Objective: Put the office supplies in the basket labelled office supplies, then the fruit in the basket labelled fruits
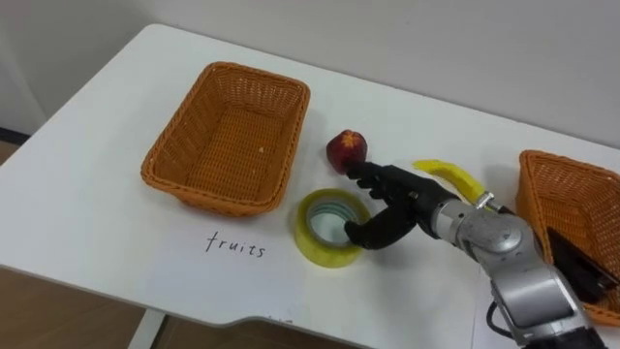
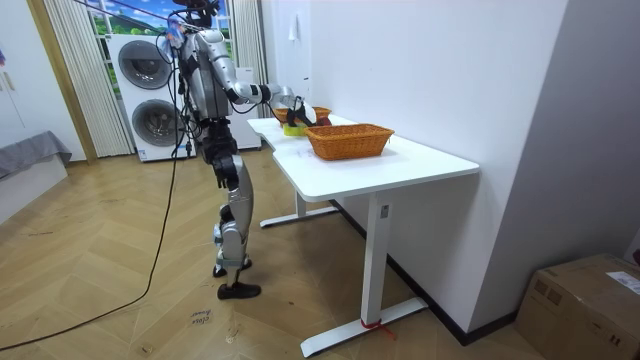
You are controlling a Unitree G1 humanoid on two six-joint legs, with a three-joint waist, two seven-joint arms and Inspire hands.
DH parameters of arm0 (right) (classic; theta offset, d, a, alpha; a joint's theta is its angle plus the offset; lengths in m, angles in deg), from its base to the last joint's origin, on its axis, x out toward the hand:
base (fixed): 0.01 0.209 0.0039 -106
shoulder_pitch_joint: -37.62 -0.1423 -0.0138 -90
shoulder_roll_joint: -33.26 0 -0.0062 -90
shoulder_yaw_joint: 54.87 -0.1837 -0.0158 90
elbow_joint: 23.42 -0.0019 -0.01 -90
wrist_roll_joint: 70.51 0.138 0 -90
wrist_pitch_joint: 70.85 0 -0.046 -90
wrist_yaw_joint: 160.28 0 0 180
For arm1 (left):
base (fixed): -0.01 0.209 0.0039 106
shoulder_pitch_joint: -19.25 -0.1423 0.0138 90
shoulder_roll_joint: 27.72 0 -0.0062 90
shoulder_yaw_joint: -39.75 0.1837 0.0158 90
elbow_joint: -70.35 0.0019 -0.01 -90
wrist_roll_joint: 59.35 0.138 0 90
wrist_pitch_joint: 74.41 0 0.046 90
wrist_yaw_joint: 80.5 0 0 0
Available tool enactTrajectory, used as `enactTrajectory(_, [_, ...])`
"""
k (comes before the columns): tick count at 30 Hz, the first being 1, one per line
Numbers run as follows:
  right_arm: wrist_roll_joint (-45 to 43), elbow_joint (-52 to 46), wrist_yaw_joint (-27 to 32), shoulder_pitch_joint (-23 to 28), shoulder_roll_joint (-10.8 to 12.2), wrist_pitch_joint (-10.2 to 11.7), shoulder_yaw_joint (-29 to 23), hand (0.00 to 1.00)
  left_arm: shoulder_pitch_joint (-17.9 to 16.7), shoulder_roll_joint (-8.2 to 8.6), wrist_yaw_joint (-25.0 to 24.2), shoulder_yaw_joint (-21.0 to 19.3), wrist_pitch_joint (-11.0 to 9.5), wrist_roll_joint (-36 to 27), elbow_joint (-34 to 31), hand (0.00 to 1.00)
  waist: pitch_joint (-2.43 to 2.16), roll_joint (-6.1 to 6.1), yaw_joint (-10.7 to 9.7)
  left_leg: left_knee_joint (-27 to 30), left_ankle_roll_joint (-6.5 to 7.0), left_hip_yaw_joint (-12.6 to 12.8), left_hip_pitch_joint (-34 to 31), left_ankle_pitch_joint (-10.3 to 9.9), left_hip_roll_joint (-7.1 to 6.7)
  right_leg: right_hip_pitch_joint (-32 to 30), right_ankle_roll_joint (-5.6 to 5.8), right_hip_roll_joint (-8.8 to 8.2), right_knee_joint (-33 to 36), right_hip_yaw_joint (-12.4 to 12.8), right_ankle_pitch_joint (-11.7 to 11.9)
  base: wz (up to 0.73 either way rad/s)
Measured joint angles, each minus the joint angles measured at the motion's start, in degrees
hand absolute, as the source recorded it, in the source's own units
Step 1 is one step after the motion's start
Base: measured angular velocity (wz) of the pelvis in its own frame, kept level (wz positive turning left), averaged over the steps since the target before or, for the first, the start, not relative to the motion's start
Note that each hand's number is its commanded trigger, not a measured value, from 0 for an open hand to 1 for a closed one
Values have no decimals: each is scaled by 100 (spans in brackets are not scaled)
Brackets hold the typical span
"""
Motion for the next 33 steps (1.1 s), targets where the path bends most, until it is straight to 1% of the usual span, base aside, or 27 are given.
enactTrajectory(6, [69,9,51,0,-2,-1,16,0,6,-17,-1,-2,91,0,49,0,0,5,14,2,0,-12,-4,0,0,3,0,2,-6,-2,0,0])
enactTrajectory(10, [94,9,130,-1,-2,-2,27,0,4,-17,0,-2,194,1,50,0,-4,17,34,2,0,-25,-8,0,0,4,0,2,-6,-3,0,0])
enactTrajectory(14, [94,25,163,-1,-4,-2,34,0,2,-14,0,1,194,1,64,0,2,33,122,9,0,-40,-4,1,-3,18,0,2,-6,-3,0,1])
enactTrajectory(18, [-80,118,156,-64,-4,11,48,0,8,4,-6,-21,193,35,61,0,11,46,138,18,0,-51,-6,1,-4,21,0,-2,-6,-3,0,1])
enactTrajectory(22, [-633,191,-69,-214,-5,11,92,0,34,15,-55,-63,192,122,74,0,13,55,147,26,-1,-50,-4,2,-5,26,0,0,-9,-2,0,0])
enactTrajectory(24, [-919,191,-239,-253,-5,11,95,0,52,29,-85,-138,192,126,165,0,10,64,188,24,-1,-47,2,2,-5,26,0,-2,-7,-1,0,-2])
enactTrajectory(26, [-1313,187,-523,-348,-12,-3,95,0,105,37,-199,-243,224,185,234,0,10,64,257,15,-1,-39,-6,2,-5,11,0,-1,-7,-5,0,-2])
enactTrajectory(28, [-1572,111,-725,-385,-20,-75,101,0,129,31,-280,-299,281,288,230,0,6,58,283,16,-1,-71,-13,2,-6,14,0,0,-4,-8,0,7])
enactTrajectory(30, [-1762,109,-895,-457,-22,-147,161,0,179,1,-297,-295,348,286,236,0,-11,27,284,7,-6,-112,-15,6,-7,20,0,-1,-2,-61,0,10])
enactTrajectory(31, [-1820,116,-990,-489,-24,-236,177,0,182,-33,-302,-289,391,287,245,0,-32,-11,288,-4,-12,-138,-14,11,-6,26,0,-2,-2,-139,0,12])
enactTrajectory(33, [-1898,145,-1115,-538,-33,-304,207,0,186,-67,-296,-293,417,283,254,0,-47,-73,297,-11,-16,-179,-9,14,-6,37,0,2,-2,-145,0,12])
